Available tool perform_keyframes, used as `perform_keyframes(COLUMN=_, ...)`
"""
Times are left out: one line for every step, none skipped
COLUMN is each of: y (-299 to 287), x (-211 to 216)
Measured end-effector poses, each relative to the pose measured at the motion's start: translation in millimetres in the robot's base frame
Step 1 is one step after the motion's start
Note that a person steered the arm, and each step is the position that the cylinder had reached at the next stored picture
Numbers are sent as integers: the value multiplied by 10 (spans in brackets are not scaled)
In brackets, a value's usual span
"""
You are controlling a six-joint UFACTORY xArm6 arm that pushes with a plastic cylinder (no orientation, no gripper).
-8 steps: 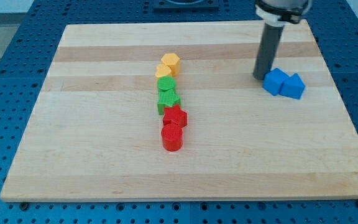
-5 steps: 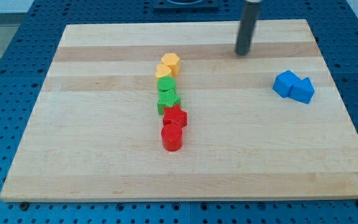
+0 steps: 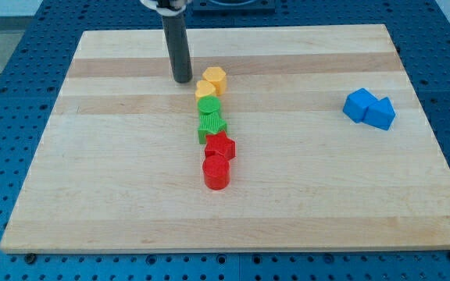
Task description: Push yellow hexagon diagonally above blue cube
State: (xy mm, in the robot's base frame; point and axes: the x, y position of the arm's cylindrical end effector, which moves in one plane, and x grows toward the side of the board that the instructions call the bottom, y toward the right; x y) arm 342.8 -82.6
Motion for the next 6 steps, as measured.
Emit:
perform_keyframes(y=312, x=60)
perform_keyframes(y=614, x=6)
perform_keyframes(y=888, x=-54)
perform_keyframes(y=1171, x=-84)
perform_keyframes(y=1360, x=-225)
perform_keyframes(y=1384, x=-577)
